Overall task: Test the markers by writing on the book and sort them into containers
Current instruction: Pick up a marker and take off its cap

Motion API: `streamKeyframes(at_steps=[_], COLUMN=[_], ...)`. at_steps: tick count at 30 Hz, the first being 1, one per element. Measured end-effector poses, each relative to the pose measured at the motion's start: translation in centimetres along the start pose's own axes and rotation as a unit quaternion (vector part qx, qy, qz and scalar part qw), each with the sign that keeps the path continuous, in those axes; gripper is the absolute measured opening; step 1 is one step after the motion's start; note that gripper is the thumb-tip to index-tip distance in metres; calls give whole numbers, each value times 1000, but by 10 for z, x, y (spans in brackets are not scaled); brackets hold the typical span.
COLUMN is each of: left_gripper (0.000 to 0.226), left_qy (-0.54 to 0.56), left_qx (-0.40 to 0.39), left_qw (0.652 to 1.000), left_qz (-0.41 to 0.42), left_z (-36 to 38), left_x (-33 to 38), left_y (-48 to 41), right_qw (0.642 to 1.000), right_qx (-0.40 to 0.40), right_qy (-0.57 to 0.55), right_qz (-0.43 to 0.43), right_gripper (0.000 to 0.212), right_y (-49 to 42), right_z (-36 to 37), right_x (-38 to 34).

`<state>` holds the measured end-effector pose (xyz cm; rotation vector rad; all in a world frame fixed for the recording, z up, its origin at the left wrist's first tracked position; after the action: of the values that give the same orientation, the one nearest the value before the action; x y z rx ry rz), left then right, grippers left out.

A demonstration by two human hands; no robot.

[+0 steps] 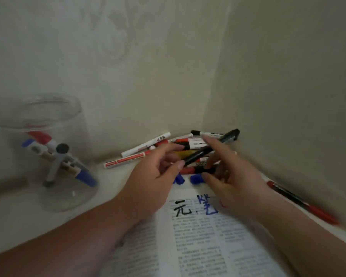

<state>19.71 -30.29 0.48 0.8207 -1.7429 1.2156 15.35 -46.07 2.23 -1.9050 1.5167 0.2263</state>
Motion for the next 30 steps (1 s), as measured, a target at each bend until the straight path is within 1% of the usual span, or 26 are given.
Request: streamKeyframes(at_steps=[1, 3, 5, 7, 9, 10, 12, 13, 14, 15, 17, 19, 20, 21, 24, 25, 28, 30], left_gripper=[38, 40, 39, 39, 35, 29, 11, 9, 10, 12, 16, 11, 6, 9, 29, 32, 31, 31], left_qy=[-14, -37, -58, -72, -84, -95, -113, -118, -118, -116, -118, -130, -139, -147, -157, -159, -172, -182], left_qx=[-8, -20, -44, -73, -91, -90, -74, -64, -58, -54, -58, -75, -85, -96, -139, -149, -157, -150], left_qw=[1000, 999, 997, 994, 991, 990, 990, 990, 990, 991, 991, 988, 986, 984, 976, 974, 971, 970], left_qz=[8, 19, 23, 32, 52, 55, 50, 47, 43, 36, 25, 29, 35, 43, 55, 57, 59, 61], left_z=[3, 7, 13, 22, 28, 29, 26, 24, 22, 20, 21, 25, 27, 30, 41, 43, 42, 39], left_x=[2, 5, 7, 12, 18, 20, 17, 14, 12, 9, 4, 7, 10, 15, 26, 27, 27, 28], left_y=[1, 3, 6, 9, 11, 10, 8, 8, 8, 8, 9, 11, 12, 13, 17, 18, 18, 17], right_qw=[1000, 999, 997, 996, 993, 991, 987, 986, 986, 985, 969, 937, 925, 920, 919, 922, 923, 918], right_qx=[-8, -4, -7, -25, -54, -75, -120, -128, -119, -93, -5, 77, 96, 96, 47, 33, 10, 10], right_qy=[4, -30, -65, -76, -85, -89, -72, -66, -80, -120, -239, -340, -366, -380, -391, -387, -383, -395], right_qz=[-12, -22, -29, -44, -64, -68, -77, -84, -88, -85, -67, -41, -33, -25, -3, 3, 22, 26], right_gripper=[80, 69, 63, 60, 66, 72, 86, 91, 94, 96, 96, 90, 84, 74, 26, 20, 21, 17], right_y=[-1, -2, -1, 1, 5, 7, 12, 13, 12, 10, 5, 4, 4, 5, 5, 5, 4, 4], right_z=[4, 5, 3, 3, 7, 12, 20, 20, 16, 9, -9, -23, -26, -26, -18, -14, -7, -7], right_x=[-3, -5, -5, -9, -18, -20, -24, -28, -31, -31, -23, -10, -6, -6, -13, -13, -10, -8])
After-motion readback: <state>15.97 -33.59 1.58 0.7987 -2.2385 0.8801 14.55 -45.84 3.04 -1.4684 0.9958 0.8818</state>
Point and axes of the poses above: each hand's wrist, its own y-axis away from the middle knuckle, its own z-axis out of the palm, x = y × z, the point moved 10 cm from there along -y, towards the middle knuckle, and after that the axes turned 3 degrees about y, right-handed, at the moved point
